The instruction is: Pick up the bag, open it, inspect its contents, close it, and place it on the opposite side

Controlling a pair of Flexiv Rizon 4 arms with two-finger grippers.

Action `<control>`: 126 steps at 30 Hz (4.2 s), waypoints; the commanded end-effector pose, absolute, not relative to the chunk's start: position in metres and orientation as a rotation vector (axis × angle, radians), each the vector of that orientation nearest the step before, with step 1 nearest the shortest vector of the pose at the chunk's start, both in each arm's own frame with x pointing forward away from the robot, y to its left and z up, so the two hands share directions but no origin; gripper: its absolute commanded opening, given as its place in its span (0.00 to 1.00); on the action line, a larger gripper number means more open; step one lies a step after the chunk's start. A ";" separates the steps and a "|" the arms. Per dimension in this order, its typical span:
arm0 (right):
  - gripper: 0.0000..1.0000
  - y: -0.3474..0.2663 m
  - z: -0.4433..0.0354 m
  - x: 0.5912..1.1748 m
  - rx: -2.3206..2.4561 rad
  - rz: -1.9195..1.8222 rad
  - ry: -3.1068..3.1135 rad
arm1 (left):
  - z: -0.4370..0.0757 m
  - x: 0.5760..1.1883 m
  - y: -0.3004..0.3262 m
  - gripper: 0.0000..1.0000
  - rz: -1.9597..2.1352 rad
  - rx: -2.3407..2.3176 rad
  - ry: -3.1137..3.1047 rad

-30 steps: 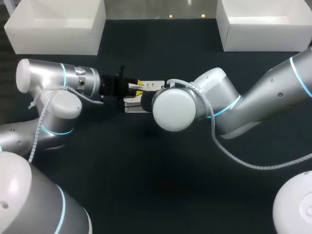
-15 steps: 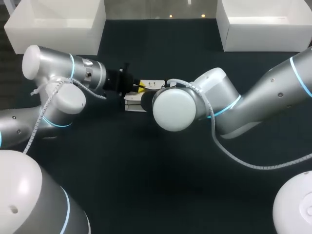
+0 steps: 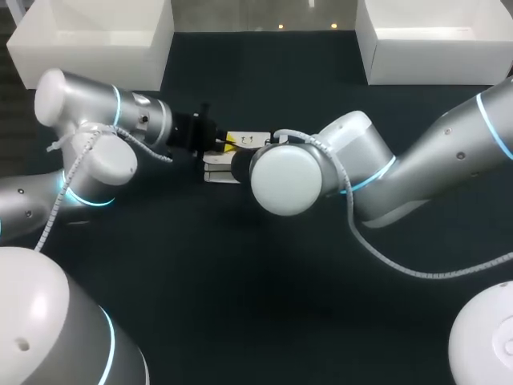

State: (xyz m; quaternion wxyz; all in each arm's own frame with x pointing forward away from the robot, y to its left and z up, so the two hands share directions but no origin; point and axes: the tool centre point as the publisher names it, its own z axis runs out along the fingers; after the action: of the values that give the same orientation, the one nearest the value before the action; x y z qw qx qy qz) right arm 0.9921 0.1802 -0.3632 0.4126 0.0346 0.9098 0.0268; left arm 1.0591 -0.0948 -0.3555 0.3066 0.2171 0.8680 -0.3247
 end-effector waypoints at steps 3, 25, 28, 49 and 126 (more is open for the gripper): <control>0.00 0.179 -0.365 0.991 0.087 0.068 2.287 | -0.365 1.061 -0.096 0.00 -0.893 0.569 2.275; 0.00 0.179 -0.365 0.991 0.087 0.068 2.287 | -0.367 1.064 -0.099 0.00 -0.875 0.666 2.249; 0.00 0.179 -0.365 0.991 0.087 0.068 2.287 | -0.366 1.063 -0.101 0.00 -0.883 0.671 2.247; 0.00 0.179 -0.363 0.990 0.098 0.069 2.281 | -0.339 1.043 -0.098 0.49 -0.949 0.651 2.198; 1.00 0.134 -0.269 0.995 0.210 0.227 2.804 | -0.281 0.981 -0.042 1.00 -0.926 0.130 2.865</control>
State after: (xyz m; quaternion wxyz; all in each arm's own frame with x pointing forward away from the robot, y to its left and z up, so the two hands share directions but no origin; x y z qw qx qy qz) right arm 0.9946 0.1338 -0.2697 0.1623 0.0738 0.9806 0.0813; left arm 0.9787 -0.0371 -0.2782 0.0620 0.0788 0.9480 -0.3021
